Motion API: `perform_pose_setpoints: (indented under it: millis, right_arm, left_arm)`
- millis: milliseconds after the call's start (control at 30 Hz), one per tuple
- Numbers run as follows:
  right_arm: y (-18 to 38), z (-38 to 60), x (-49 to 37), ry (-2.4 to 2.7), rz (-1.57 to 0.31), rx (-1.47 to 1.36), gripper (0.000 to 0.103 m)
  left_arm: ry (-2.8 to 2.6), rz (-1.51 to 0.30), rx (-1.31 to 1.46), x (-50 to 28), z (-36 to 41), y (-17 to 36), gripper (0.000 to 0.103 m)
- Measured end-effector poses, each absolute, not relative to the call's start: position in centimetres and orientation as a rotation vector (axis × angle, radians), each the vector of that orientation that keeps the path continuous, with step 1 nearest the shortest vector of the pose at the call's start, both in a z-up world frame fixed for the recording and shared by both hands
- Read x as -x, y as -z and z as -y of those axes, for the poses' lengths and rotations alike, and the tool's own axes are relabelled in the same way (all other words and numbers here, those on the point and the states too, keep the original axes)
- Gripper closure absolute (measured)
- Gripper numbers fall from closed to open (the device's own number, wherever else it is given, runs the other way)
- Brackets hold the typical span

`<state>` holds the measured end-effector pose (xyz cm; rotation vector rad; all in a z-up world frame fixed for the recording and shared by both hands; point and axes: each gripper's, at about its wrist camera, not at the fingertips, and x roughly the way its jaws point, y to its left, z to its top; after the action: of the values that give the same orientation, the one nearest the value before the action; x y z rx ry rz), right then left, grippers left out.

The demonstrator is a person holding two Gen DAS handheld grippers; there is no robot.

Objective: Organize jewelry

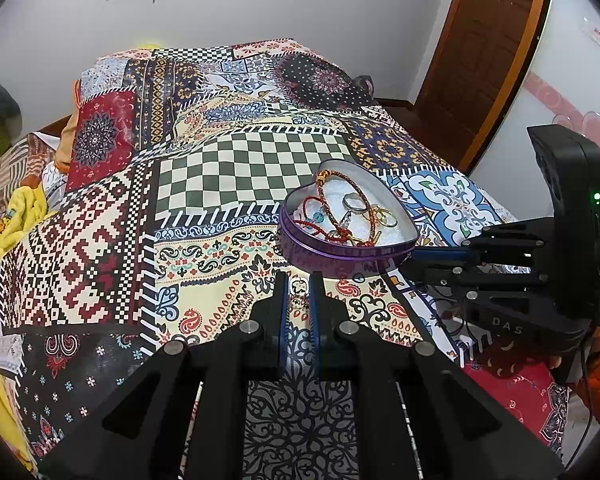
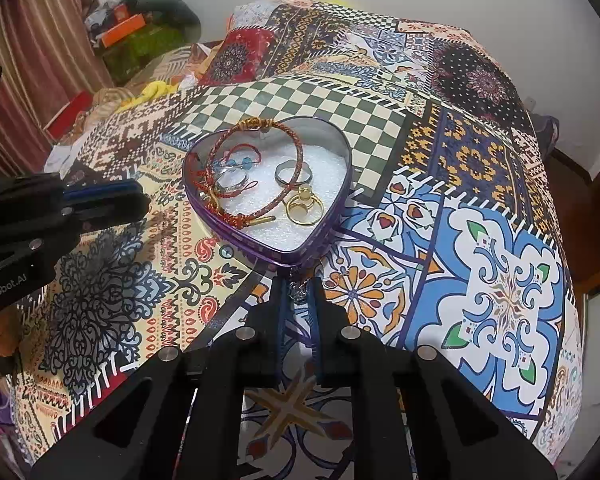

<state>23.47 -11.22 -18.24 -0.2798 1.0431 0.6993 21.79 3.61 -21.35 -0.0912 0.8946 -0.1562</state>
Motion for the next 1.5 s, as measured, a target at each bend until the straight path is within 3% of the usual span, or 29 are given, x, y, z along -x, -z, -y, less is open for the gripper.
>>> perform_pose_setpoints:
  millis: [967,1500]
  right_arm:
    - [9.0,12.9,-23.3,-0.686,-0.787,0.162,0.094]
    - [12.6,10.5,-24.4,-0.74,-0.853,0.202,0.094]
  left_arm:
    - [0.183,-0.756,0.052,-22.7,-2.2,15.1,0.095]
    - [0.238,-0.813,0.072,-25.6,-1.1,17.3,0.095]
